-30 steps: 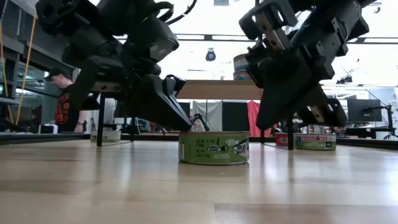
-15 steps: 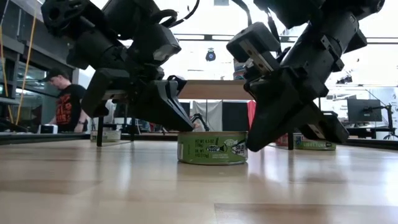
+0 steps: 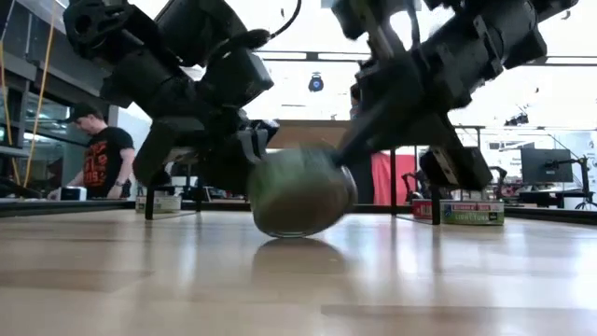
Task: Stack canned seafood by type on shelf
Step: Put the top green tuna can on the shelf
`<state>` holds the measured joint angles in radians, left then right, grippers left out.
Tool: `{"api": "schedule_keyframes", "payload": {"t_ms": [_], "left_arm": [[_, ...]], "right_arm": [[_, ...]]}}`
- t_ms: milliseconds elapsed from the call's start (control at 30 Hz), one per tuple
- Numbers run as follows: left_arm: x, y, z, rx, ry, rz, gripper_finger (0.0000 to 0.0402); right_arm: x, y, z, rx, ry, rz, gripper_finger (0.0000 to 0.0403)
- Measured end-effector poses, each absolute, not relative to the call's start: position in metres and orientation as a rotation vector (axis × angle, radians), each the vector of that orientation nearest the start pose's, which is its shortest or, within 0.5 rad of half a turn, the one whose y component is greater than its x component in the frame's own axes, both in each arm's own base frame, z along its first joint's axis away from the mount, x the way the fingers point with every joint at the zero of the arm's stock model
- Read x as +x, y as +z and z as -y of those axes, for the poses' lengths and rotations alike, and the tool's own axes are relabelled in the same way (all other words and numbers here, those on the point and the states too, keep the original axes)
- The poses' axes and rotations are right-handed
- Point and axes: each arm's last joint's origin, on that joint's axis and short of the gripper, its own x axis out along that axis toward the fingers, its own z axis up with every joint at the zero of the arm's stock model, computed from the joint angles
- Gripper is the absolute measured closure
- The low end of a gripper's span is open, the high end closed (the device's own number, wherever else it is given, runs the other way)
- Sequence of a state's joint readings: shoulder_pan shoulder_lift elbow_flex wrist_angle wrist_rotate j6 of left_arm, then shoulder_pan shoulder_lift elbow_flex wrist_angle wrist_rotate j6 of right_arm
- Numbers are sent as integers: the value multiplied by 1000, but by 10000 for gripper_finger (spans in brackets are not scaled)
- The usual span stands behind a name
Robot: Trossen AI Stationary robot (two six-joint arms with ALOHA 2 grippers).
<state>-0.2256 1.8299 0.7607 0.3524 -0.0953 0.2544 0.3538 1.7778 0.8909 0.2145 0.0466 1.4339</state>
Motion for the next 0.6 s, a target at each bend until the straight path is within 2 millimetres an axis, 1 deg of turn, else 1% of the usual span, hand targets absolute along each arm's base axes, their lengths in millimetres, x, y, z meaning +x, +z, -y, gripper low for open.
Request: {"api": "schedule_keyframes", "payload": {"t_ms": [100,200,267,367,467,600], "left_arm": [[318,102,70,365,-221,-745,402],[319,104,71,364,-226,-749,402],[317,101,70,366,-227,-775,402],[316,104,68,334,-207,-788,401],[314,107,63,296,-181,-814,401],[305,119,57,218,-133,-880,401]], "right_arm": [[329,158,-119,1224,-226,-703,403],[328,165,-118,1207,-214,-677,403],[328,166,-117,1194,-209,-672,403],[328,171,-114,1162,-185,-667,403],[328,186,-108,1096,-123,-617,403],[328,208,-91,979,-60,-547,403]]}}
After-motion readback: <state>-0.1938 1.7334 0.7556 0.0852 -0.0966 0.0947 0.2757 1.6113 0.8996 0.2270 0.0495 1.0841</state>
